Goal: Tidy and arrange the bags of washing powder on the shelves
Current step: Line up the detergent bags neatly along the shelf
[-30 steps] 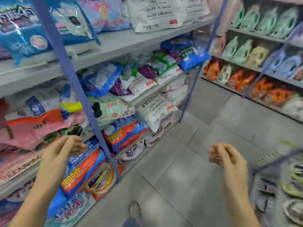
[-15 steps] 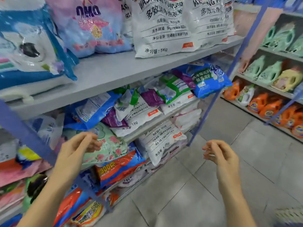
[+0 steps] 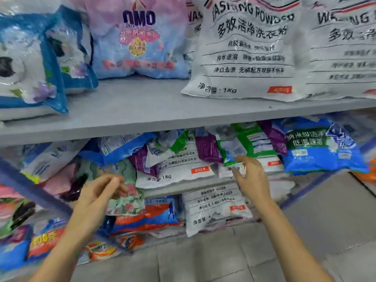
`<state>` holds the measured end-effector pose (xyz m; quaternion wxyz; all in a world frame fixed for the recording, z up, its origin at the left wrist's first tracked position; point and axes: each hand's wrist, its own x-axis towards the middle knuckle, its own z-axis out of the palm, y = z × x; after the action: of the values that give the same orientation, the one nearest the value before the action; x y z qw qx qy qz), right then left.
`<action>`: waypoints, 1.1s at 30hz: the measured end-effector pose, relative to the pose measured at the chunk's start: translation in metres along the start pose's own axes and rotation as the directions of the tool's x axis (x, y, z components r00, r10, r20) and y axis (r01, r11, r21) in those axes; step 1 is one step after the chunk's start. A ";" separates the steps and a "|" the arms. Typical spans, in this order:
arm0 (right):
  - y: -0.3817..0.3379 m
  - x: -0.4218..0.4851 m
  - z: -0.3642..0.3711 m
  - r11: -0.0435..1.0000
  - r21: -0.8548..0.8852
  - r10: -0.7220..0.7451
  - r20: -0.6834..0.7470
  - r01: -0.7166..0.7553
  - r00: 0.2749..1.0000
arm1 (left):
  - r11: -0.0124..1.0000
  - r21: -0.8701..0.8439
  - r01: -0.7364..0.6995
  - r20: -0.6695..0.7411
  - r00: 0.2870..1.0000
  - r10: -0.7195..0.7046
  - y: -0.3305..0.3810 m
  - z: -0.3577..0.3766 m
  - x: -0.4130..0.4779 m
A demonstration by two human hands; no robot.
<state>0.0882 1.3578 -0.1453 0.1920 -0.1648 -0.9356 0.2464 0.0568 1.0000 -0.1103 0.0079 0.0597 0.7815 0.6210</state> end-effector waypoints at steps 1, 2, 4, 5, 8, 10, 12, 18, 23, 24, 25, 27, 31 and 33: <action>0.008 0.016 0.005 0.994 -0.084 -0.069 0.054 0.074 0.996 | 1.000 0.003 -0.002 -0.018 1.000 0.002 0.003 0.008 -0.004; 0.016 0.030 0.010 0.973 -0.179 -0.124 0.134 0.147 0.983 | 1.000 0.003 -0.001 -0.035 0.999 0.001 0.006 0.014 -0.009; 0.028 0.050 0.020 0.885 -0.383 -0.156 0.296 0.267 0.942 | 1.000 -0.006 0.007 -0.061 0.998 -0.007 0.012 0.024 -0.018; 0.033 0.056 0.025 0.843 -0.439 -0.164 0.340 0.310 0.926 | 1.000 -0.007 0.008 -0.067 0.998 -0.009 0.014 0.028 -0.023; 0.044 0.064 0.033 0.792 -0.457 -0.256 0.353 0.405 0.900 | 1.000 0.010 0.008 -0.069 0.998 -0.008 0.016 0.033 -0.034; 0.051 0.071 0.033 0.788 -0.420 -0.355 0.289 0.451 0.889 | 0.999 0.027 0.020 -0.084 0.996 -0.018 0.016 0.036 -0.039; 0.056 0.077 0.026 0.788 -0.378 -0.432 0.222 0.486 0.874 | 0.998 0.045 0.037 -0.095 0.995 -0.033 0.014 0.038 -0.043; 0.057 0.089 0.001 0.917 -0.172 -0.352 0.077 0.360 0.933 | 0.995 0.080 0.055 -0.087 0.995 -0.048 0.016 0.047 -0.049; 0.045 0.087 -0.022 0.903 0.425 -0.053 -0.050 0.069 0.997 | 0.999 0.033 0.032 -0.059 0.998 -0.030 0.021 0.058 -0.049; 0.043 0.086 -0.028 0.852 0.524 0.004 -0.038 0.016 0.999 | 0.999 0.025 0.029 -0.051 0.998 -0.027 0.022 0.061 -0.048; 0.044 0.085 -0.033 0.799 0.600 0.043 -0.015 -0.025 0.999 | 1.000 0.014 0.027 -0.046 0.999 -0.026 0.023 0.064 -0.048; 0.044 0.083 -0.044 0.734 0.673 0.083 0.036 -0.086 0.996 | 0.999 -0.014 0.030 -0.017 0.999 -0.030 0.026 0.072 -0.048; 0.033 0.074 -0.061 0.485 0.835 0.225 0.166 -0.258 0.960 | 0.987 -0.099 0.125 0.095 0.989 -0.115 0.027 0.101 -0.044; 0.025 0.063 -0.068 0.414 0.847 0.236 0.255 -0.334 0.938 | 0.912 -0.258 0.319 0.169 0.944 -0.283 0.020 0.125 -0.041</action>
<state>0.0685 1.4310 -0.0867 0.1594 -0.1867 -0.6398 0.7282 0.1099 1.1220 -0.1217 0.1620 -0.0238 0.6826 0.7122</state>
